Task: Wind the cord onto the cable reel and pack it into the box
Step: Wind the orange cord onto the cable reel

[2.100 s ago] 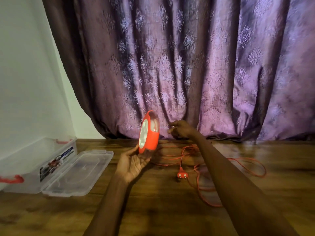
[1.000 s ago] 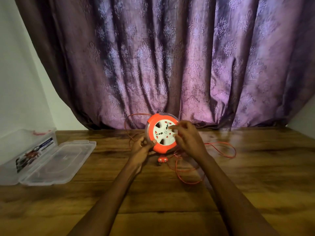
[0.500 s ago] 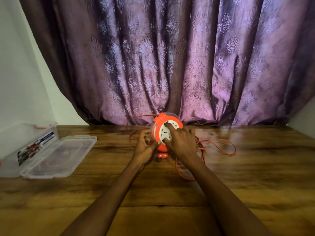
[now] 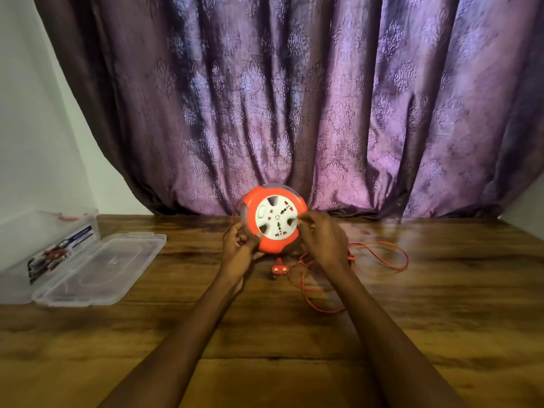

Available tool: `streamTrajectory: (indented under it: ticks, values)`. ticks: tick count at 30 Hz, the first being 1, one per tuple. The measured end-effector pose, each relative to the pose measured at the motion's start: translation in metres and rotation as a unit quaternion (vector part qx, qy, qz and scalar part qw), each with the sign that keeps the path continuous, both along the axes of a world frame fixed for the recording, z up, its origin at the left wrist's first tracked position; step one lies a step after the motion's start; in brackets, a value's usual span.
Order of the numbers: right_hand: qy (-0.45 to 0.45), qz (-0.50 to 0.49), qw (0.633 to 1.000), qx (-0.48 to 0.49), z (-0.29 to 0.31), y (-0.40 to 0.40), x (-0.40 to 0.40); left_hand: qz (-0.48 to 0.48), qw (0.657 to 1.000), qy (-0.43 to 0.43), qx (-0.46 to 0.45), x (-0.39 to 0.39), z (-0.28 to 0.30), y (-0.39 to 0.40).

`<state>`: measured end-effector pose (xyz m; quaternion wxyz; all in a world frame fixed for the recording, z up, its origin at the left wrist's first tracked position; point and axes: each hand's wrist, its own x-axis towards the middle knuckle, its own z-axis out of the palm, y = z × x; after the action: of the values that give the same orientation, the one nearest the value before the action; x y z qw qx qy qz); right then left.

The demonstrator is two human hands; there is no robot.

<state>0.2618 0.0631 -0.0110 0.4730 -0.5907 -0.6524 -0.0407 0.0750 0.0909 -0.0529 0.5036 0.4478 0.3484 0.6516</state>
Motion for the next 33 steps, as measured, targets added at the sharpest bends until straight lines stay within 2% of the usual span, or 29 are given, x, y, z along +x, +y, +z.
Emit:
streamTrajectory:
  ticks: [1,3,6,10,16,18,20,21,23,24,25,26,27,28,29,30,32,33]
  values:
    - [-0.105,0.018,0.993,0.058,0.0,0.001,0.003,-0.001,1.0,0.003,-0.003,-0.005,0.003,0.0]
    - [-0.244,0.083,0.962,0.086,0.003,0.006,0.008,-0.008,1.0,0.019,-0.003,-0.013,0.007,0.0]
    - [-0.356,0.087,0.928,0.066,0.007,0.005,0.005,-0.024,0.999,0.041,-0.003,-0.021,0.008,0.001]
    - [-0.414,0.049,0.906,0.073,0.003,0.004,-0.005,-0.034,0.997,0.069,0.015,-0.018,0.005,0.002]
    - [-0.413,0.015,0.905,0.099,0.005,0.007,-0.002,0.001,0.998,0.051,0.034,0.0,0.0,-0.003]
    - [-0.362,-0.018,0.924,0.122,0.004,0.007,-0.001,-0.021,0.998,0.026,0.044,0.009,-0.002,-0.004]
    - [-0.273,-0.066,0.952,0.123,0.002,0.004,-0.007,-0.018,0.997,0.033,0.069,0.017,-0.001,-0.008]
    - [-0.209,-0.085,0.969,0.098,0.002,0.002,-0.012,-0.006,0.995,0.054,0.082,0.021,-0.001,-0.01]
    - [-0.019,-0.106,0.994,-0.007,0.006,-0.001,-0.023,0.022,0.989,0.106,0.101,0.025,-0.001,-0.011]
    - [0.098,-0.098,0.988,-0.07,0.008,-0.002,-0.028,0.034,0.985,0.129,0.109,0.026,-0.001,-0.012]
    - [0.225,-0.062,0.965,-0.12,0.01,-0.002,-0.031,0.045,0.981,0.148,0.118,0.026,-0.002,-0.012]
    - [0.361,0.004,0.92,-0.153,0.011,-0.002,-0.033,0.052,0.977,0.164,0.126,0.027,-0.002,-0.011]
    - [0.479,0.065,0.858,-0.176,0.011,-0.002,-0.034,0.054,0.974,0.178,0.133,0.026,-0.004,-0.011]
    - [0.55,0.096,0.806,-0.199,0.011,-0.002,-0.034,0.057,0.97,0.19,0.141,0.026,-0.005,-0.011]
    - [0.576,0.108,0.78,-0.219,0.01,-0.002,-0.032,0.059,0.968,0.197,0.147,0.026,-0.006,-0.011]
    - [0.581,0.114,0.772,-0.229,0.008,-0.002,-0.031,0.059,0.967,0.198,0.147,0.026,-0.007,-0.011]
    - [0.563,0.126,0.783,-0.233,0.007,-0.001,-0.025,0.058,0.975,0.172,0.129,0.025,-0.005,-0.008]
    - [0.532,0.127,0.808,-0.221,0.007,0.0,-0.023,0.058,0.982,0.143,0.11,0.025,-0.004,-0.006]
